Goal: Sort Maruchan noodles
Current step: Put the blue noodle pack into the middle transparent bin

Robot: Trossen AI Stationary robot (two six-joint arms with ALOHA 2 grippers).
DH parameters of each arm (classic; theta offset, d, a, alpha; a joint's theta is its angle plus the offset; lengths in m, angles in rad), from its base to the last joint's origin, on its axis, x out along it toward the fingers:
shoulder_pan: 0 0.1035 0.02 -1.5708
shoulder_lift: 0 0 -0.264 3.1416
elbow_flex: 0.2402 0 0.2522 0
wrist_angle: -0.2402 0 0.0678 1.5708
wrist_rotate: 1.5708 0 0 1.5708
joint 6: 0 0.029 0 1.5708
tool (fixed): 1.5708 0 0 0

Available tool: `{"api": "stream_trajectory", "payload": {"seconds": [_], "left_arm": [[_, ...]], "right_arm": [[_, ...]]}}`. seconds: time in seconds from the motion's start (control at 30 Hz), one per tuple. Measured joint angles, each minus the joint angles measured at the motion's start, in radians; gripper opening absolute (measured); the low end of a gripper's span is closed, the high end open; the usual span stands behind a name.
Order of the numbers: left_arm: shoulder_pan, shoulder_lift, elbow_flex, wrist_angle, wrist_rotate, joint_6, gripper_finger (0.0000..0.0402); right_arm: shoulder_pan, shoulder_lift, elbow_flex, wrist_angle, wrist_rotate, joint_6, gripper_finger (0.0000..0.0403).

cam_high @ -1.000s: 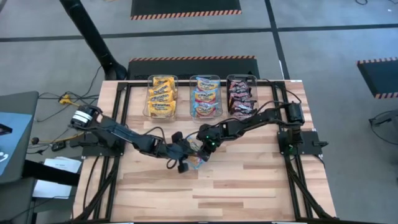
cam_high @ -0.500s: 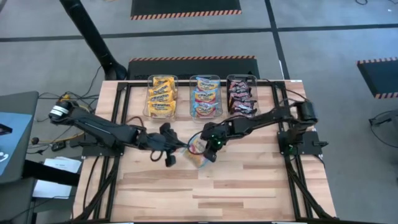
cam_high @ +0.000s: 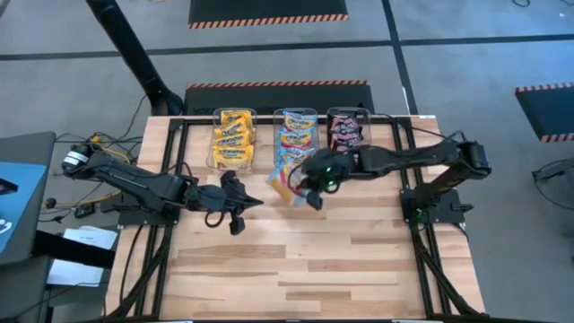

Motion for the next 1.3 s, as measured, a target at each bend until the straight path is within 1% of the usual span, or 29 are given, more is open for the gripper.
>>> {"api": "stream_trajectory", "payload": {"seconds": [0.07,0.33,0.4,0.57,0.67,0.83,0.93,1.1,1.17,1.3], "left_arm": [[0.0,0.0,0.0,-0.001,-0.001,-0.001,0.0],[0.0,0.003,0.0,-0.019,-0.005,-0.011,0.0],[0.0,0.003,0.0,-0.023,-0.004,-0.015,0.0],[0.0,0.003,0.0,-0.031,-0.003,-0.032,0.0],[0.0,0.003,0.0,-0.037,-0.003,-0.041,0.0],[0.0,0.003,0.0,-0.041,-0.004,-0.044,0.0],[0.0,0.003,0.0,-0.044,-0.004,-0.05,0.0],[0.0,0.003,0.0,-0.055,-0.005,-0.068,0.0],[0.0,0.003,0.0,-0.054,-0.006,-0.068,0.0],[0.0,0.003,0.0,-0.055,-0.008,-0.068,0.0]], "right_arm": [[-0.026,-0.037,-0.004,-0.037,0.037,-0.049,0.0009],[-0.117,-0.11,-0.004,-0.033,0.174,-0.319,0.0008],[-0.136,-0.109,-0.001,-0.007,0.193,-0.399,0.0008],[-0.171,-0.108,-0.003,-0.014,0.247,-0.643,0.0008],[-0.172,-0.108,-0.003,-0.008,0.272,-0.793,0.0008],[-0.176,-0.108,-0.003,0.007,0.283,-0.974,0.0008],[-0.177,-0.077,-0.002,0.033,0.312,-1.1,0.0008],[-0.176,-0.041,0.001,0.028,0.384,-1.221,0.0008],[-0.176,-0.028,-0.005,-0.007,0.408,-1.238,0.0008],[-0.176,-0.012,-0.003,-0.002,0.421,-1.256,0.0009]]}}
